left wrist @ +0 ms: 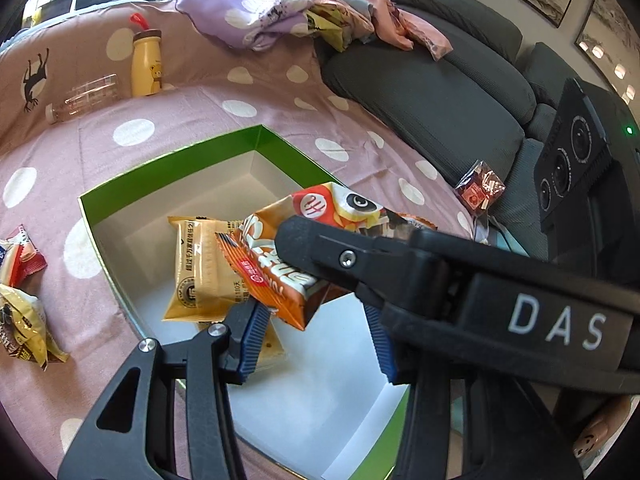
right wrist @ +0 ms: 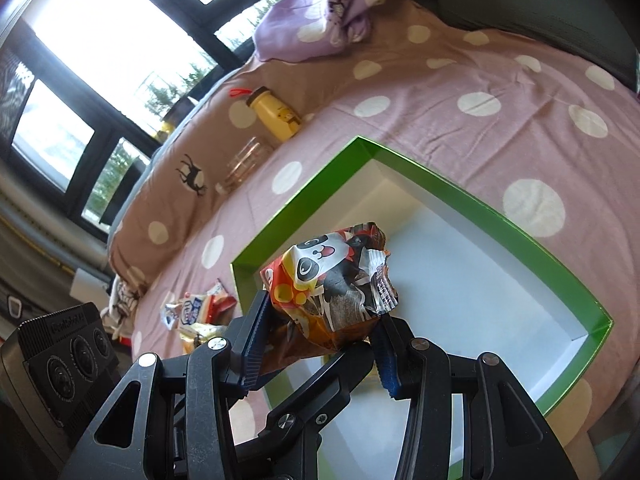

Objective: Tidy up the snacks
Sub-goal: 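Carry the panda chip bag into the green box and release it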

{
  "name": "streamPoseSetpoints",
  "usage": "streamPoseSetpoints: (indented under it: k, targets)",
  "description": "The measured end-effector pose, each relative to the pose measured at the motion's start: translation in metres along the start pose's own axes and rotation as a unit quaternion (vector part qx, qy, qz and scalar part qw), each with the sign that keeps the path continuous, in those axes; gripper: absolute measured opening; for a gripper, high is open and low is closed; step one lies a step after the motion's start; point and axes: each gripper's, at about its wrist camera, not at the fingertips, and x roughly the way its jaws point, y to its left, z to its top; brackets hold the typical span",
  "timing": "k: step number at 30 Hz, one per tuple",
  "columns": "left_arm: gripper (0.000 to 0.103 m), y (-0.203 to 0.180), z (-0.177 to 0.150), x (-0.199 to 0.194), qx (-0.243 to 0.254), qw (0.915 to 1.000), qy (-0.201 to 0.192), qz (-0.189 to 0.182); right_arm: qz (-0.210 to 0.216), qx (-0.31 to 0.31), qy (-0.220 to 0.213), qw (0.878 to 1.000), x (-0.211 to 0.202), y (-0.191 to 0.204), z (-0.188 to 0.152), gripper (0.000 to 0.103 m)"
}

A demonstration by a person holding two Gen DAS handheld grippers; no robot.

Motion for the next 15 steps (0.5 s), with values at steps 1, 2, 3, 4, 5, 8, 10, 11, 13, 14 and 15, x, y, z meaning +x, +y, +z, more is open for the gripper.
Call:
streamPoseSetpoints:
  k: [1,2,3,4,5,8,10,11,13,14,15]
  targets:
    - [0.047,0.0,0.0,0.002,-0.001,1.0,0.003,-0.002,-0.001,0.001,0.0,1.0,0.0,-0.001,0.0,0.049]
    - [0.047,0.0,0.001,0.002,-0.001,1.0,0.005,-0.003,-0.003,0.002,0.001,1.0,0.001,-0.002,0.001,0.049]
    - [0.047,0.0,0.001,0.004,-0.003,0.9999,0.01,-0.005,-0.005,0.003,0.002,1.0,0.001,-0.003,0.001,0.049]
    - [0.047,0.0,0.001,0.005,-0.005,0.9999,0.012,-0.006,-0.007,0.005,0.003,1.0,0.002,-0.004,0.001,0.049]
    - [0.047,0.0,0.001,0.007,-0.005,0.9999,0.015,-0.007,-0.008,0.005,0.004,1.0,0.002,-0.004,0.001,0.049]
    - [0.047,0.002,0.002,0.01,-0.006,0.9997,0.024,-0.008,-0.01,0.01,0.009,1.0,0.004,-0.007,0.001,0.049]
    - [0.047,0.002,0.002,0.013,-0.008,0.9995,0.031,-0.008,-0.012,0.013,0.013,1.0,0.005,-0.01,0.001,0.049]
    - [0.047,0.003,0.002,0.014,-0.009,0.9994,0.033,-0.008,-0.012,0.014,0.014,1.0,0.006,-0.011,0.001,0.049]
    - [0.047,0.003,0.003,0.017,-0.009,0.9991,0.04,-0.008,-0.014,0.016,0.017,1.0,0.008,-0.012,0.002,0.049]
    - [0.047,0.003,0.003,0.018,-0.009,0.999,0.043,-0.007,-0.016,0.017,0.018,1.0,0.009,-0.013,0.002,0.049]
    - [0.047,0.002,0.004,0.019,-0.008,0.9989,0.047,-0.005,-0.017,0.02,0.021,0.999,0.01,-0.015,0.002,0.049]
